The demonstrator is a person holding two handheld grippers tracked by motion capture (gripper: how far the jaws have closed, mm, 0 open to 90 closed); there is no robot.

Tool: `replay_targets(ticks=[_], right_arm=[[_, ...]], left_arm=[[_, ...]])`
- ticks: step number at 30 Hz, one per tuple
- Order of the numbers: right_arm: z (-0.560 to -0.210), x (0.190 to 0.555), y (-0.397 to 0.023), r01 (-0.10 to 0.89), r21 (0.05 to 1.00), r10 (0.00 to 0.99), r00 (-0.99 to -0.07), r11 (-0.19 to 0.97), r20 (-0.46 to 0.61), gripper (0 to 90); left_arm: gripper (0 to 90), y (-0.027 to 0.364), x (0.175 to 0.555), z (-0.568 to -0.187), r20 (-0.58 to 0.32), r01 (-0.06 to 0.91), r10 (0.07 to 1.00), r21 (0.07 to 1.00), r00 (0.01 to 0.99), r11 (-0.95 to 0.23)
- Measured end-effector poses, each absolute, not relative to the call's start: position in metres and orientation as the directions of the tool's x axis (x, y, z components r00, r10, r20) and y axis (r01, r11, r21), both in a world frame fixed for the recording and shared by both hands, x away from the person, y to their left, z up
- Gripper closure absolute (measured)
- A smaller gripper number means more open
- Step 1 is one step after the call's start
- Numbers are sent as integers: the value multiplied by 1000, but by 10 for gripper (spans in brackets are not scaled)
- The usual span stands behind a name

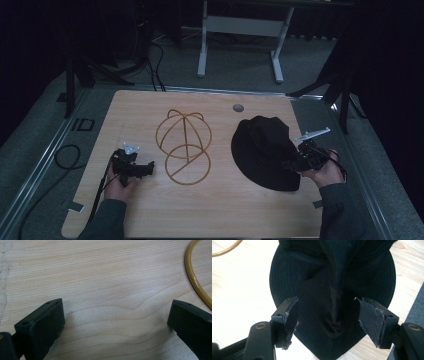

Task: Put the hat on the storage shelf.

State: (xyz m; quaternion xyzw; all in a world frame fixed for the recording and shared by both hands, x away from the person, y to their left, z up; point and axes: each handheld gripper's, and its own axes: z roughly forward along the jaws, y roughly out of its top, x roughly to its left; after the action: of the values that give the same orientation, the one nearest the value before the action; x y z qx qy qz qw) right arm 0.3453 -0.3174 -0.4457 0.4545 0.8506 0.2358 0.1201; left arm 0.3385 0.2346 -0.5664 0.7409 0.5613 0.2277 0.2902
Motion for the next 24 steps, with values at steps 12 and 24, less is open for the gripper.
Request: replay_targets(ticks=[12, 24], right_arm=[[-451, 378, -301, 744, 440, 826, -563, 503, 7, 323], [-462, 404, -295, 772, 345, 814, -579, 534, 37, 405]], left_arm=[[13, 235, 339, -566, 11, 699, 964, 686, 266, -201], [13, 235, 338, -566, 11, 699, 964, 686, 266, -201]])
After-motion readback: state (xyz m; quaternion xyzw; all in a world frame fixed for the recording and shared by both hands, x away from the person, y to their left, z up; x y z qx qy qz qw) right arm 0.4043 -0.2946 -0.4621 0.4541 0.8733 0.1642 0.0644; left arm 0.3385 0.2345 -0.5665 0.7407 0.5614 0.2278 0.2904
